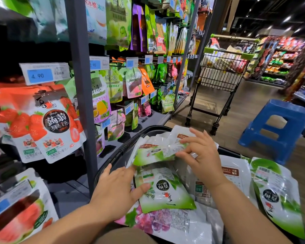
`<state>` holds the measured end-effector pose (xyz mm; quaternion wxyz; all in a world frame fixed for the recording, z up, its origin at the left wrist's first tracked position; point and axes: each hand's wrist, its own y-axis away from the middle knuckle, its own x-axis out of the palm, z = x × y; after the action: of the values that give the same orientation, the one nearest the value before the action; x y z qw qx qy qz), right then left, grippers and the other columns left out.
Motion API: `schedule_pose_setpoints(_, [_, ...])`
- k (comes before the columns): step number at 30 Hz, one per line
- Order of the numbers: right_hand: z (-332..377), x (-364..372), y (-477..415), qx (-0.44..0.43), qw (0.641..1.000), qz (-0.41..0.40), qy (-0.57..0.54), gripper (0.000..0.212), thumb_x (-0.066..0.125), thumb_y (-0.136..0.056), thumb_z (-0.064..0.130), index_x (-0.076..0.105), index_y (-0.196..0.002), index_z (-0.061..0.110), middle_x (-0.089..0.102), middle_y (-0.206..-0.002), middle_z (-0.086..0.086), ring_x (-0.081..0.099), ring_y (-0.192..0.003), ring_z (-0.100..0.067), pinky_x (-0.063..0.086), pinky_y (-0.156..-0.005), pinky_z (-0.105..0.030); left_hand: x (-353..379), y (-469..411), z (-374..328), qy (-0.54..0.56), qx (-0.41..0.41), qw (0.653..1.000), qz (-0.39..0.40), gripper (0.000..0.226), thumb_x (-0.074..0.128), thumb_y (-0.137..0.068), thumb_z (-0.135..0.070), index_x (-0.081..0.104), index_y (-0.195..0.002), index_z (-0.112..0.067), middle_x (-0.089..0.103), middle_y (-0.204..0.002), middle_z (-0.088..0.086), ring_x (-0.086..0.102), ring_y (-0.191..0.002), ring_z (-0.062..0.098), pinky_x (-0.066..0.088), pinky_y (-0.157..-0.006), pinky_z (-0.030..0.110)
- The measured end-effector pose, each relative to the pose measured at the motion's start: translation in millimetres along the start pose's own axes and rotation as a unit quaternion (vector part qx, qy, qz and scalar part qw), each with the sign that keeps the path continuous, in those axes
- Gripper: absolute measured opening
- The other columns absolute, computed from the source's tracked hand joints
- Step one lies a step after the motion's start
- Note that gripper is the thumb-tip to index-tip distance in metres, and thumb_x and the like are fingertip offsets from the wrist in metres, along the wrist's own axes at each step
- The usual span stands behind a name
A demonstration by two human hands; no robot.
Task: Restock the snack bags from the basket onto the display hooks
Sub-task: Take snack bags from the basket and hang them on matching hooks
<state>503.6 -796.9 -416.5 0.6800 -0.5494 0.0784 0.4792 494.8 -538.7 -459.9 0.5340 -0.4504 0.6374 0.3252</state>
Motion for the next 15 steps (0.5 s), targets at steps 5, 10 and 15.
schedule_pose_setpoints(5, [17, -8, 2, 0.068, 0.993, -0.078, -0.052, 0.025, 0.064, -0.085, 0.045, 0.070, -0.070, 0.026, 0.069, -0.072, 0.016, 0.063, -0.081, -0.002, 0.050, -0.086, -0.032, -5, 2, -3, 0.008, -0.007, 1.000, 0.016, 0.133, -0.029, -0.047, -0.092, 0.016, -0.155, -0.030, 0.045, -0.146, -0.015, 0.032, -0.140, 0.005, 0.000, -0.123, 0.040])
schedule_pose_setpoints(10, [31, -10, 1, 0.211, 0.935, -0.164, -0.232, 0.029, 0.072, -0.089, 0.018, 0.060, -0.067, 0.004, 0.057, -0.059, 0.005, 0.050, -0.057, -0.004, 0.042, -0.057, -0.025, -8, 1, -5, 0.020, -0.015, 0.999, 0.032, 0.136, -0.028, -0.043, -0.094, 0.015, -0.156, -0.031, 0.036, -0.153, -0.015, 0.027, -0.143, 0.004, -0.001, -0.123, 0.038])
schedule_pose_setpoints(15, [48, -1, 2, 0.307, 0.858, -0.163, -0.379, 0.028, 0.069, -0.084, 0.037, 0.060, -0.065, 0.019, 0.054, -0.063, -0.004, 0.048, -0.062, -0.020, 0.041, -0.061, -0.035, -15, 0, -12, 0.279, -0.011, 0.960, -0.005, 0.107, 0.016, -0.056, -0.103, 0.036, -0.144, -0.044, 0.042, -0.145, -0.029, 0.036, -0.139, 0.003, 0.023, -0.120, 0.035])
